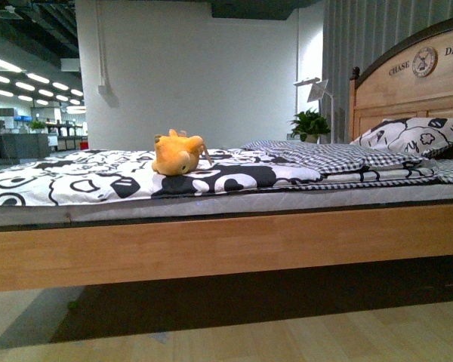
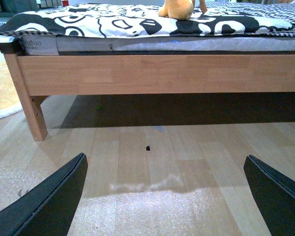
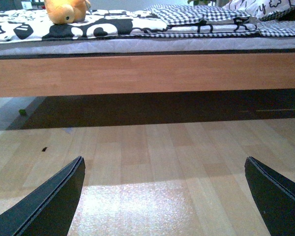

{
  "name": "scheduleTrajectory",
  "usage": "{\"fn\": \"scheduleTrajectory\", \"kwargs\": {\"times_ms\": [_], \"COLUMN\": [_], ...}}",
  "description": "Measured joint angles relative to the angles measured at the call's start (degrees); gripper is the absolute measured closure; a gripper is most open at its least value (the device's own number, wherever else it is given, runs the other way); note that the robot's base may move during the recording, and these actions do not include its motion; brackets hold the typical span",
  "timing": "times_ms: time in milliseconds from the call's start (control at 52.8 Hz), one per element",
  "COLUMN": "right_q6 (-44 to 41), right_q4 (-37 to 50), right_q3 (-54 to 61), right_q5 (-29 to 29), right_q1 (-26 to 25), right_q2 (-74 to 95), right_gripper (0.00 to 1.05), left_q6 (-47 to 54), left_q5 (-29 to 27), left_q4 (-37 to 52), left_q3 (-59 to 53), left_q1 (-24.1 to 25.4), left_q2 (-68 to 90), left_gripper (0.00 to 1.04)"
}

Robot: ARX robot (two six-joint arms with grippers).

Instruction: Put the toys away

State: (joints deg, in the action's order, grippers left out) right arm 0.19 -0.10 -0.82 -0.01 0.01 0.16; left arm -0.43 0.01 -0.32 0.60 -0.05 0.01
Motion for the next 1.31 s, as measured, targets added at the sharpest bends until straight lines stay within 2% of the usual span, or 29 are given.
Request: {"fn": "scheduleTrajectory", "kwargs": {"times_ms": [1307], "right_q6": [-0.02], "right_q4": [0.0], "right_q3": [0.0], "right_q5": [0.02], "right_q1": [-0.02], "right_q2": [0.0], "right_gripper": [0.07], "left_q6": [0.0], "left_q5": [0.02], "left_q4": [0.0], "left_q3": [0.0], "left_q1": [0.0], "left_q2": [0.0], "left_gripper": [0.06]}}
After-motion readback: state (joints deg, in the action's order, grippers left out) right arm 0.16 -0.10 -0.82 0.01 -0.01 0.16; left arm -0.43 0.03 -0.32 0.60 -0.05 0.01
